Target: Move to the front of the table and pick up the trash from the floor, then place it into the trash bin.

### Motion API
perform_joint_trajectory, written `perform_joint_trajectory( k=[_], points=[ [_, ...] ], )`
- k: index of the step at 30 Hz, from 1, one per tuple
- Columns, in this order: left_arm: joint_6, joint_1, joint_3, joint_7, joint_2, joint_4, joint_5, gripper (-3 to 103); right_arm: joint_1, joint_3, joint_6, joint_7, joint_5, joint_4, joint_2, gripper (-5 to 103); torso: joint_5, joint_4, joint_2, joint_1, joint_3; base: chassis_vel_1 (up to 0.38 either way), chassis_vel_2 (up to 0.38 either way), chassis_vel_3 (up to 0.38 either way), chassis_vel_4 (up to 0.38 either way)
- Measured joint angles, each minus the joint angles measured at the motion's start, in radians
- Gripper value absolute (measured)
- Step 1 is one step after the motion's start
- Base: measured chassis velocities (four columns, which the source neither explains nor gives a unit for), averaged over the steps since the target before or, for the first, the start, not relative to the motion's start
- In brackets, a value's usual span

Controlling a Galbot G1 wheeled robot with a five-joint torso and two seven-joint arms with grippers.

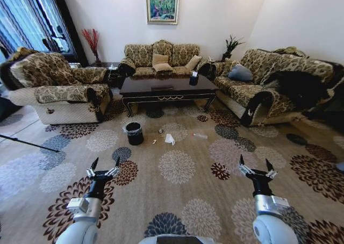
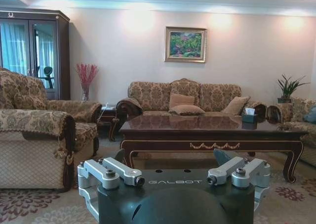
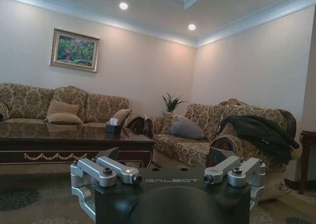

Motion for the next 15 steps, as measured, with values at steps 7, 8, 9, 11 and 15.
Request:
perform_joint_trajectory(
  k=[7, 8, 9, 11, 15],
  points=[
    [0.029, -0.006, -0.010, -0.007, 0.007, -0.009, -0.001, 100, -0.012, -0.018, 0.065, -0.049, -0.063, 0.018, 0.000, 100, -0.0001, 0.0000, -0.037, -0.016, -0.021, 0.000, 0.000, 0.000, 0.000],
    [0.029, -0.006, -0.010, -0.007, 0.007, -0.009, -0.001, 100, -0.012, -0.018, 0.065, -0.049, -0.063, 0.018, 0.000, 100, -0.0001, 0.0000, -0.037, -0.016, -0.021, 0.000, 0.000, 0.000, 0.000],
    [0.030, -0.005, -0.010, -0.007, 0.008, -0.010, -0.001, 100, -0.013, -0.023, 0.065, -0.051, -0.064, 0.024, 0.001, 100, 0.0000, -0.0001, -0.041, -0.018, -0.024, 0.000, 0.000, 0.000, 0.000],
    [0.034, -0.002, -0.014, -0.007, 0.010, -0.010, 0.007, 100, -0.014, -0.028, 0.066, -0.053, -0.066, 0.032, 0.004, 100, -0.0001, 0.0000, -0.054, -0.023, -0.030, 0.000, 0.000, 0.000, 0.000],
    [0.038, -0.007, -0.026, -0.006, 0.013, -0.011, 0.017, 100, -0.017, -0.024, 0.065, -0.054, -0.080, 0.034, 0.002, 100, 0.0000, 0.0000, -0.071, -0.031, -0.040, 0.000, 0.000, 0.000, 0.000]
  ],
)
